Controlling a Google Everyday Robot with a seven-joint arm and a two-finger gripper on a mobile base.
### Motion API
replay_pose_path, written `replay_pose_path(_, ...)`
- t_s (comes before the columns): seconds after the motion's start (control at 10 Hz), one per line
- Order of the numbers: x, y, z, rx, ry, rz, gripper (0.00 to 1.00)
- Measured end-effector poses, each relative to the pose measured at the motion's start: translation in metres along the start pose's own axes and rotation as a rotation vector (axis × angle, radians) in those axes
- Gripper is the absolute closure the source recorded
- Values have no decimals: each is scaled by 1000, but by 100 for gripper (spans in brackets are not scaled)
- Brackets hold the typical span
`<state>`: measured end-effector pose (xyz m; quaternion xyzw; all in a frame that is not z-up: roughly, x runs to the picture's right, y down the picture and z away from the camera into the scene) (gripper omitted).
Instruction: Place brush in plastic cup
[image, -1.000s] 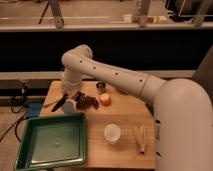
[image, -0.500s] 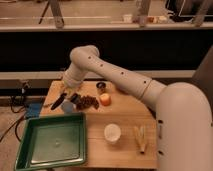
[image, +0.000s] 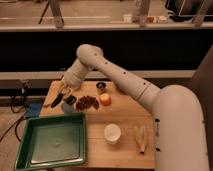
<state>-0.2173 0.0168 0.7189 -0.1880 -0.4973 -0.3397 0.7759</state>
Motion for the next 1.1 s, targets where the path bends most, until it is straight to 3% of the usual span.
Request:
replay_pose_path(0.4, -2, 0, 0, 35, -138, -24, 100)
replay_pose_path(0.9, -6, -2, 12, 1, -274, -62, 100)
replay_pose_path(1.1, -5, -1, 16, -9, -302, -67, 100)
